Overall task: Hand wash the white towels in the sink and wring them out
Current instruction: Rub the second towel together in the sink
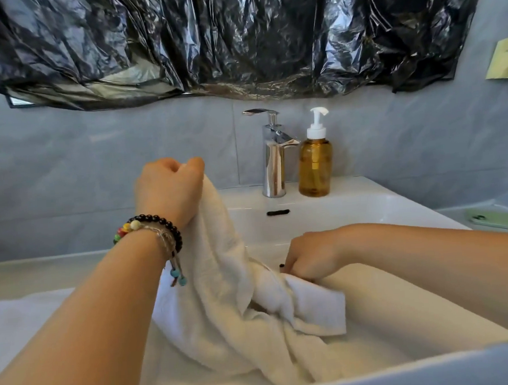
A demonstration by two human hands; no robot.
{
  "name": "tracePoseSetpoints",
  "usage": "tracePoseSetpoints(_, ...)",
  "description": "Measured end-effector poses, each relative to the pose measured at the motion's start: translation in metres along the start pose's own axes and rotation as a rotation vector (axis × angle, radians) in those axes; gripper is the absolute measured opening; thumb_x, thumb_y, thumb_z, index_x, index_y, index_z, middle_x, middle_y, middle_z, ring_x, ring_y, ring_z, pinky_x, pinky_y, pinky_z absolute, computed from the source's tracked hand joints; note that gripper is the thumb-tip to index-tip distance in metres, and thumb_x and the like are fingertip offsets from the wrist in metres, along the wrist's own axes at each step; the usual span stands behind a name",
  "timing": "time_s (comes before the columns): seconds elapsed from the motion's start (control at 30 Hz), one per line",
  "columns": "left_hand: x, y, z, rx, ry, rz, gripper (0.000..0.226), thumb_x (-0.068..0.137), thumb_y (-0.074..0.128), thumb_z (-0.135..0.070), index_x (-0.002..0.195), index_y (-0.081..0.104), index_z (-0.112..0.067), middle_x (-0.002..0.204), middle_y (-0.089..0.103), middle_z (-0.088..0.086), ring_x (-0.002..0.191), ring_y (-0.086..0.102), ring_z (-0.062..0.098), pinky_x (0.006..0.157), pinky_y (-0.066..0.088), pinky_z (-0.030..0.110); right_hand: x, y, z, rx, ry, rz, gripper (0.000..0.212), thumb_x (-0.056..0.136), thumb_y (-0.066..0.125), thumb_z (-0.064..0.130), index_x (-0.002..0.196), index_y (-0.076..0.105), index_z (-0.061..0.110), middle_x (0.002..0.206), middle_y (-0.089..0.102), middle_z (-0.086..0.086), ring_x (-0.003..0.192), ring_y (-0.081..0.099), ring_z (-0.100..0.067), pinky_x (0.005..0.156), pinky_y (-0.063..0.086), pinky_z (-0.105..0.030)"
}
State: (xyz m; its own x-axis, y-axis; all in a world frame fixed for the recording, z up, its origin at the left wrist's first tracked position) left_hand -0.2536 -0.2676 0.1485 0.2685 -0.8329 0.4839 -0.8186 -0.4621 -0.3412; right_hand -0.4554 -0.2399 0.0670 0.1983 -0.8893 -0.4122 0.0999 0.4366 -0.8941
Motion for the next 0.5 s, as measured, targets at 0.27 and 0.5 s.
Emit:
tracePoseSetpoints(0.27, -0.026, 0.02, -0.018, -0.649, -0.069, 0.362, 0.016, 0.085, 0.068, -0.019, 0.093, 0.057, -0.011, 0.087, 0.058, 0.008, 0.075, 0.056, 0.019, 0.065, 0.049, 0.028, 0.0, -0.007, -0.028, 0.628, -0.089, -0.457, 0.022, 0.093, 0.057, 0.025, 0.084, 0.074, 0.014, 0.085, 0.07, 0.004, 0.081, 0.066, -0.012, 0.078, 0.053, -0.023)
tracePoseSetpoints(0.5, -0.016, 0.048, -0.026, -0.531, -0.1, 0.304, 0.024, 0.093, 0.061, -0.018, 0.114, 0.052, -0.01, 0.103, 0.061, 0.006, 0.084, 0.058, 0.017, 0.068, 0.049, 0.03, -0.011, -0.019, -0.026, 1.484, -0.156, -0.282, 0.068, 0.094, 0.031, 0.066, 0.119, 0.065, 0.012, 0.119, 0.068, -0.013, 0.112, 0.063, -0.03, 0.101, 0.046, -0.048)
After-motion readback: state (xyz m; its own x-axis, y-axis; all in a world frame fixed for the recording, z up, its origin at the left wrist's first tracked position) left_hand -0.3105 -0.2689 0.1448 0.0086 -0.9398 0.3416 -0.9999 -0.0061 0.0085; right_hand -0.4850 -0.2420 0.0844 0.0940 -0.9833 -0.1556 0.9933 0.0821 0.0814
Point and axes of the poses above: each hand's wrist, its own x-axis towards the middle knuckle, its own y-axis out of the palm, z = x × y, the point moved 3 cm from there along x, towards the middle knuckle
